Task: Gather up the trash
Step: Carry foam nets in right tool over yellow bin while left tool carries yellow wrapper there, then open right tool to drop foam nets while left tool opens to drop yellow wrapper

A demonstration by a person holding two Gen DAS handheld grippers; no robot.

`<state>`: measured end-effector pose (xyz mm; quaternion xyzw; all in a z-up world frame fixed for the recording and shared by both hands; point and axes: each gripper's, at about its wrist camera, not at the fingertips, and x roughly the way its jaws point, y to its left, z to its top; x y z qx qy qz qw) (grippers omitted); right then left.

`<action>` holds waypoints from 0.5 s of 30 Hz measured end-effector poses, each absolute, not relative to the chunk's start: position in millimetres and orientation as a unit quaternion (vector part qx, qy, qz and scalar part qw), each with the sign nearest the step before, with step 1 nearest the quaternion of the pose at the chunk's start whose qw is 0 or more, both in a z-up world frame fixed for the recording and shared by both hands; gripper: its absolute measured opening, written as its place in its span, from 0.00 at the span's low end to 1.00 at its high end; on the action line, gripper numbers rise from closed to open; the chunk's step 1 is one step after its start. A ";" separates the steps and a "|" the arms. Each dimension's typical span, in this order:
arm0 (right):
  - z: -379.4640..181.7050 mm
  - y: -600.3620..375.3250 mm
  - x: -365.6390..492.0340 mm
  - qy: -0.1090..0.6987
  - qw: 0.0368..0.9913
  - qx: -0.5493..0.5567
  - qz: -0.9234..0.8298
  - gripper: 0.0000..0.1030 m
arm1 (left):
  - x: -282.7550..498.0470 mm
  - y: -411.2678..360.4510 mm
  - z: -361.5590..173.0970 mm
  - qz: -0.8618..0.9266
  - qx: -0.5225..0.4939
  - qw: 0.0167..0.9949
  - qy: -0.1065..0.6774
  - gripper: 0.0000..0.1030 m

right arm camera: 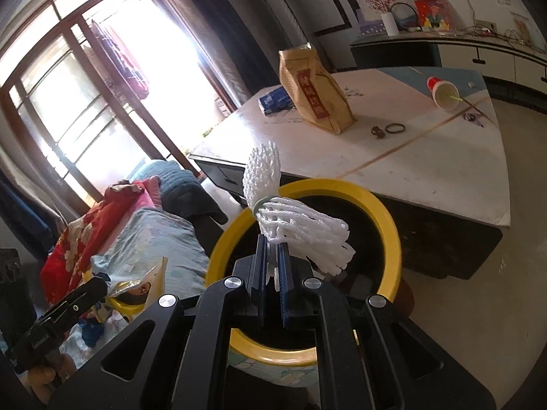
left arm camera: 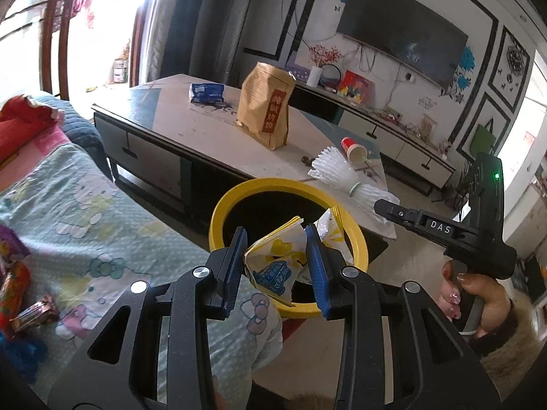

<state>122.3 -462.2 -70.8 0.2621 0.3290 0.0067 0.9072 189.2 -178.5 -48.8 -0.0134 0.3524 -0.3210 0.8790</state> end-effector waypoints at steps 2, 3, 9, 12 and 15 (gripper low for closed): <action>-75.4 -463.5 123.9 0.335 0.905 0.261 0.005 0.07 | 191.5 -185.4 -52.2 -0.322 -0.006 0.878 0.356 0.27; -78.1 -464.3 124.8 0.338 0.904 0.261 0.003 0.07 | 192.5 -188.0 -54.1 -0.322 -0.004 0.877 0.357 0.27; -89.9 -466.5 131.6 0.353 0.900 0.256 0.001 0.07 | 198.7 -201.9 -62.7 -0.322 0.006 0.874 0.365 0.27; -96.2 -467.4 135.3 0.360 0.897 0.256 0.000 0.07 | 203.1 -206.8 -68.5 -0.320 0.008 0.872 0.371 0.27; -101.2 -468.3 138.6 0.366 0.896 0.252 0.000 0.07 | 208.4 -212.5 -74.7 -0.317 0.014 0.870 0.378 0.27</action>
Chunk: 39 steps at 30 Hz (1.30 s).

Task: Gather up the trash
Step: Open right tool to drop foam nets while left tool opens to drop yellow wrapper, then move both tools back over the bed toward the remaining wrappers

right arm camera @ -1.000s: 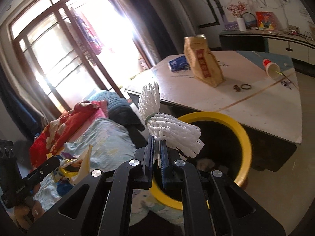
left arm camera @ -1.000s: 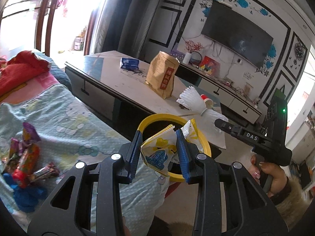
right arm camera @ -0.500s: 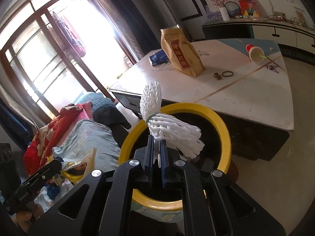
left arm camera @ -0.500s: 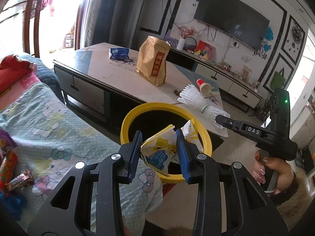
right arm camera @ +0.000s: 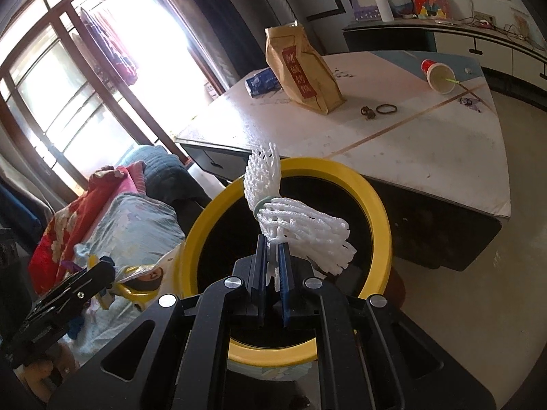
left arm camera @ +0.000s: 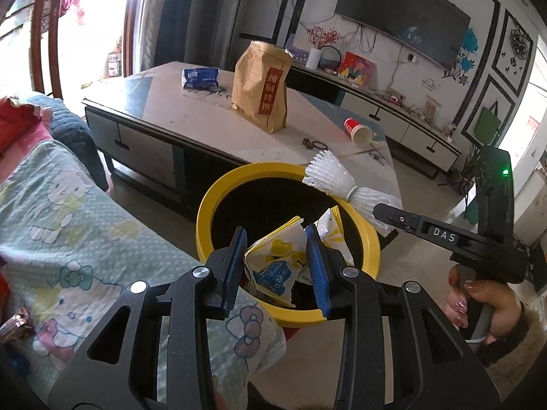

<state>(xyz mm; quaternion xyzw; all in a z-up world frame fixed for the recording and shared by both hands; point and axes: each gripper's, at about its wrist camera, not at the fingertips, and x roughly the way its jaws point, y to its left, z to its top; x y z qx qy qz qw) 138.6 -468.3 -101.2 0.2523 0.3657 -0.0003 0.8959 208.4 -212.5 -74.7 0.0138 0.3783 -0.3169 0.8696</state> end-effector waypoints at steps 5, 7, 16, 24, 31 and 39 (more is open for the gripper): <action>-108.6 -463.7 146.3 0.380 0.894 0.235 -0.002 0.18 | 222.1 -220.7 -88.4 -0.309 0.024 0.868 0.388 0.28; -111.4 -462.8 148.0 0.384 0.894 0.230 -0.002 0.30 | 226.6 -224.1 -90.0 -0.307 0.025 0.868 0.390 0.28; -117.5 -462.6 149.4 0.387 0.894 0.224 -0.003 0.38 | 237.4 -236.7 -82.1 -0.328 0.011 0.866 0.378 0.51; -113.4 -465.0 143.4 0.376 0.897 0.232 -0.009 0.44 | 231.8 -228.1 -73.2 -0.316 0.011 0.876 0.363 0.73; -104.4 -459.8 138.0 0.366 0.902 0.227 -0.011 0.56 | 227.5 -216.5 -63.5 -0.303 -0.001 0.886 0.352 0.89; -88.5 -451.8 131.9 0.349 0.912 0.215 -0.011 0.64 | 213.9 -201.5 -54.1 -0.287 -0.002 0.898 0.334 0.89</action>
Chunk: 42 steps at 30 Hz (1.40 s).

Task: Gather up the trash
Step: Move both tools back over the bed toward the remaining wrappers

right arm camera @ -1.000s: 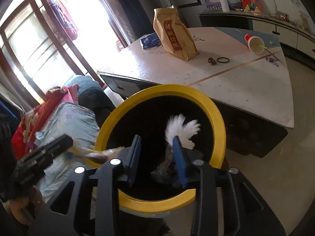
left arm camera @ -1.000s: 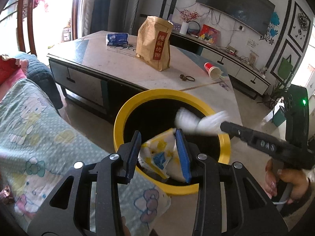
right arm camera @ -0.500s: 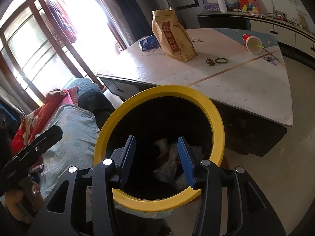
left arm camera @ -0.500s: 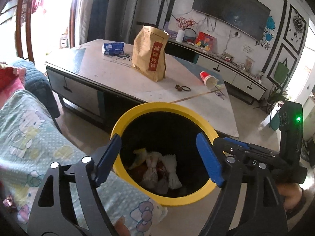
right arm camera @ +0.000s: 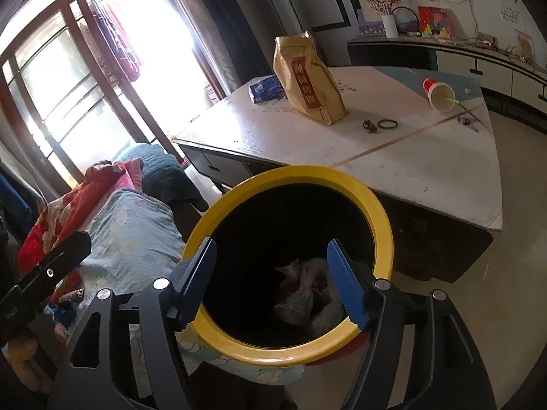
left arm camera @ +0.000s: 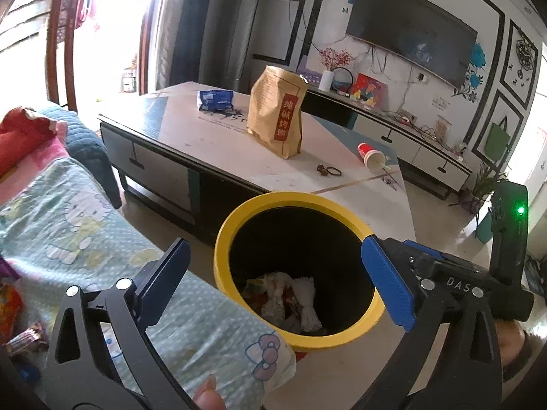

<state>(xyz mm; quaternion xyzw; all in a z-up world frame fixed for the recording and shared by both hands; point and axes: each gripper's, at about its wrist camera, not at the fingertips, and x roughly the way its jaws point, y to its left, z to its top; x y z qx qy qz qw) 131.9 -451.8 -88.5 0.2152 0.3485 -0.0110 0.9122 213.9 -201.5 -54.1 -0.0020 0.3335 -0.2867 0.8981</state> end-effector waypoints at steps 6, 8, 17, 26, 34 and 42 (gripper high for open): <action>-75.9 -444.1 126.6 0.336 0.918 0.211 -0.003 0.67 | 203.3 -184.3 -44.0 -0.268 -0.010 0.910 0.315 0.89; -72.4 -439.6 125.4 0.333 0.920 0.206 0.001 0.67 | 200.3 -178.1 -41.3 -0.261 -0.013 0.914 0.311 0.89; -59.5 -415.7 123.4 0.328 0.925 0.188 0.024 0.68 | 190.4 -140.6 -28.0 -0.226 -0.040 0.929 0.292 0.89; -46.0 -384.4 121.0 0.323 0.932 0.158 0.051 0.68 | 176.6 -99.1 -18.6 -0.188 -0.068 0.942 0.270 0.89; -34.0 -351.7 116.7 0.317 0.936 0.127 0.079 0.68 | 165.5 -66.8 -14.7 -0.165 -0.084 0.948 0.260 0.89; -21.6 -313.8 113.9 0.308 0.940 0.094 0.117 0.70 | 156.3 -34.3 -14.3 -0.139 -0.102 0.952 0.251 0.89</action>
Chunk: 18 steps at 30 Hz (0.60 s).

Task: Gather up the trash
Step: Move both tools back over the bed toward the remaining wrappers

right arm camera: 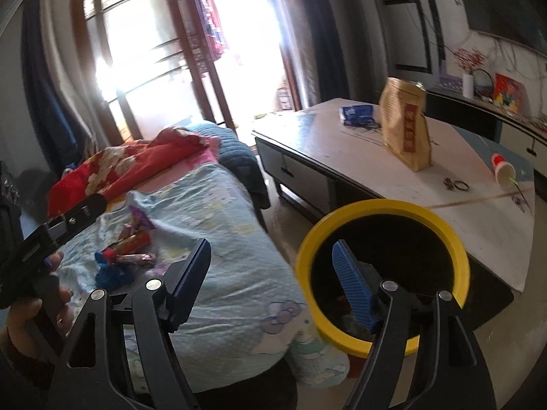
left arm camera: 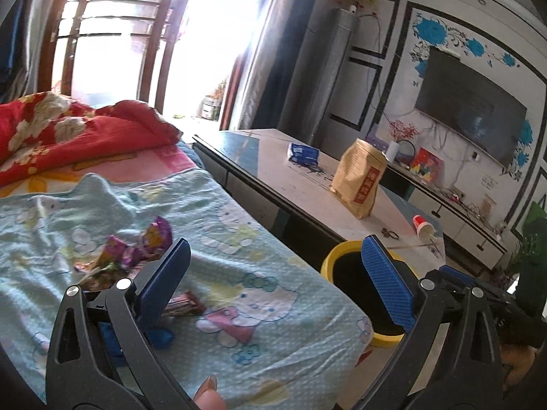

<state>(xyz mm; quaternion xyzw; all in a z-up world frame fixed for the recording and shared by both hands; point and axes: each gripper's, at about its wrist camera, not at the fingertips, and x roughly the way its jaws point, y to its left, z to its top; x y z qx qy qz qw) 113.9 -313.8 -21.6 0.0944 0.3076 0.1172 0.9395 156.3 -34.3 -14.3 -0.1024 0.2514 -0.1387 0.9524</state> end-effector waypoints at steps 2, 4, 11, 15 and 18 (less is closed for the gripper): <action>-18.9 -302.9 113.1 0.305 0.940 0.085 0.127 0.71 | 153.8 -28.6 -13.0 -0.134 -0.106 0.953 0.249 0.89; -16.8 -291.2 112.5 0.304 0.940 0.075 0.138 0.71 | 150.6 -21.0 -11.4 -0.127 -0.108 0.955 0.246 0.89; -15.7 -256.1 109.5 0.304 0.936 0.044 0.171 0.73 | 144.1 3.4 -10.9 -0.105 -0.115 0.958 0.241 0.89; -15.1 -241.1 107.9 0.305 0.934 0.030 0.187 0.73 | 141.5 16.7 -12.5 -0.093 -0.121 0.958 0.243 0.89; -14.5 -227.9 107.0 0.304 0.932 0.019 0.198 0.73 | 140.5 26.8 -13.9 -0.082 -0.126 0.958 0.244 0.89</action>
